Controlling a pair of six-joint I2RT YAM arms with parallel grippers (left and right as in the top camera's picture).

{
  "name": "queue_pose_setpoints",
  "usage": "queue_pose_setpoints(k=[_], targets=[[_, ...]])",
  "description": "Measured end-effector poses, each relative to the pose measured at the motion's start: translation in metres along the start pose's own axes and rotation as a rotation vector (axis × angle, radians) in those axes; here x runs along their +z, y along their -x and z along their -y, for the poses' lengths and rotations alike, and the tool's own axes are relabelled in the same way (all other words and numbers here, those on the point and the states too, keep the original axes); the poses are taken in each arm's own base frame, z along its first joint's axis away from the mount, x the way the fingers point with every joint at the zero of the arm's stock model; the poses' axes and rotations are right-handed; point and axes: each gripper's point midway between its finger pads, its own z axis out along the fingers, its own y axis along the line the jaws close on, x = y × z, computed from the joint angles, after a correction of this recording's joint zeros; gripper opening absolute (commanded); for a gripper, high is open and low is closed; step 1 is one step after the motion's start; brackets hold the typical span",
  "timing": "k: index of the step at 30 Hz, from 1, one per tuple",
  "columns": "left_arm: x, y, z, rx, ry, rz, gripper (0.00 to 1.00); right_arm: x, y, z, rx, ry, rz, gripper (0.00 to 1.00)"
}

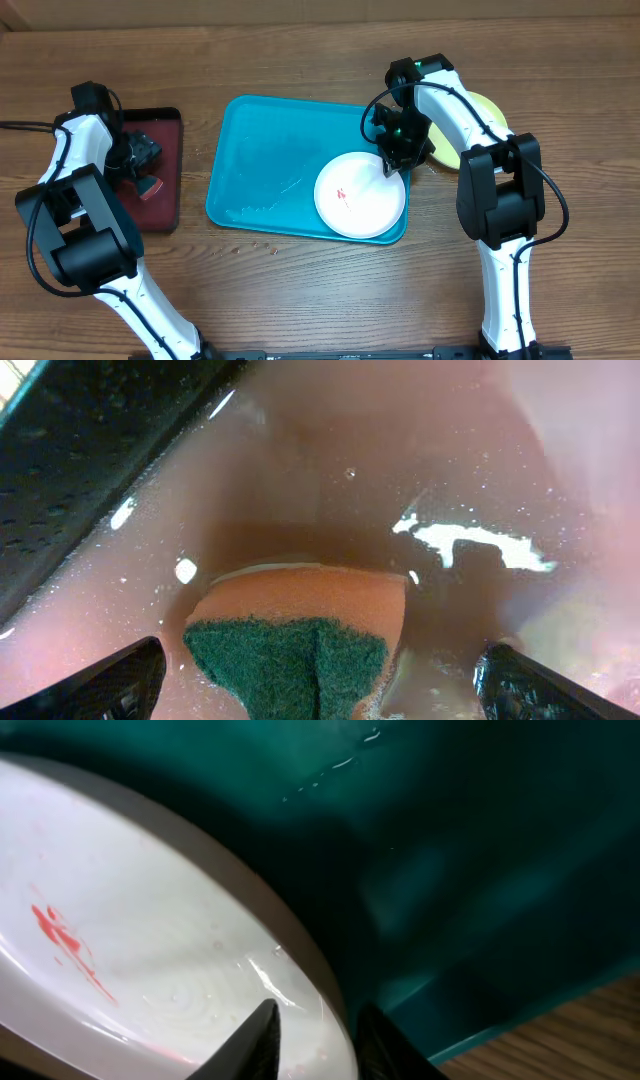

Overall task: Clean dirty plates on tray and stack at the side
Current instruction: 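Grip the white plate's edge and pull it toward tray center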

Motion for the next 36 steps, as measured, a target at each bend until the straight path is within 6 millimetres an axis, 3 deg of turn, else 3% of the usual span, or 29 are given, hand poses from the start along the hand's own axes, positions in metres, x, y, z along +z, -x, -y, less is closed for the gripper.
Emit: queue_pose_setpoints(k=[7, 16, 21, 25, 27, 31, 33, 34, 36], targets=[[0.0, -0.001, 0.001, 0.0, -0.008, -0.005, 0.99, 0.003, 0.014, -0.002, 0.041, -0.019, 0.052, 0.2], [0.0, -0.002, 0.003, 0.001, -0.016, -0.012, 1.0, 0.015, 0.016, -0.032, -0.026, -0.097, 0.051, 0.2], [0.0, -0.002, 0.003, 0.0, -0.019, -0.013, 0.98, 0.016, 0.013, -0.03, -0.015, -0.118, 0.038, 0.04], [0.0, -0.003, 0.004, -0.001, -0.026, -0.018, 0.8, 0.012, 0.013, -0.03, 0.004, -0.113, 0.046, 0.04], [0.0, -0.004, 0.006, -0.003, -0.036, -0.023, 0.6, 0.012, 0.015, -0.032, 0.018, -0.101, 0.058, 0.04], [0.0, -0.006, 0.01, -0.001, -0.058, -0.034, 0.48, 0.012, 0.032, -0.042, 0.061, -0.042, 0.127, 0.04], [0.0, -0.006, 0.011, 0.002, -0.063, -0.036, 0.56, 0.01, 0.043, -0.047, 0.086, -0.009, 0.17, 0.04], [0.0, -0.007, 0.011, 0.002, -0.065, -0.038, 0.77, 0.009, 0.048, -0.049, 0.104, 0.004, 0.189, 0.04], [-0.001, -0.009, 0.011, 0.006, -0.068, -0.047, 1.0, 0.008, 0.055, -0.051, 0.129, 0.02, 0.216, 0.04]])
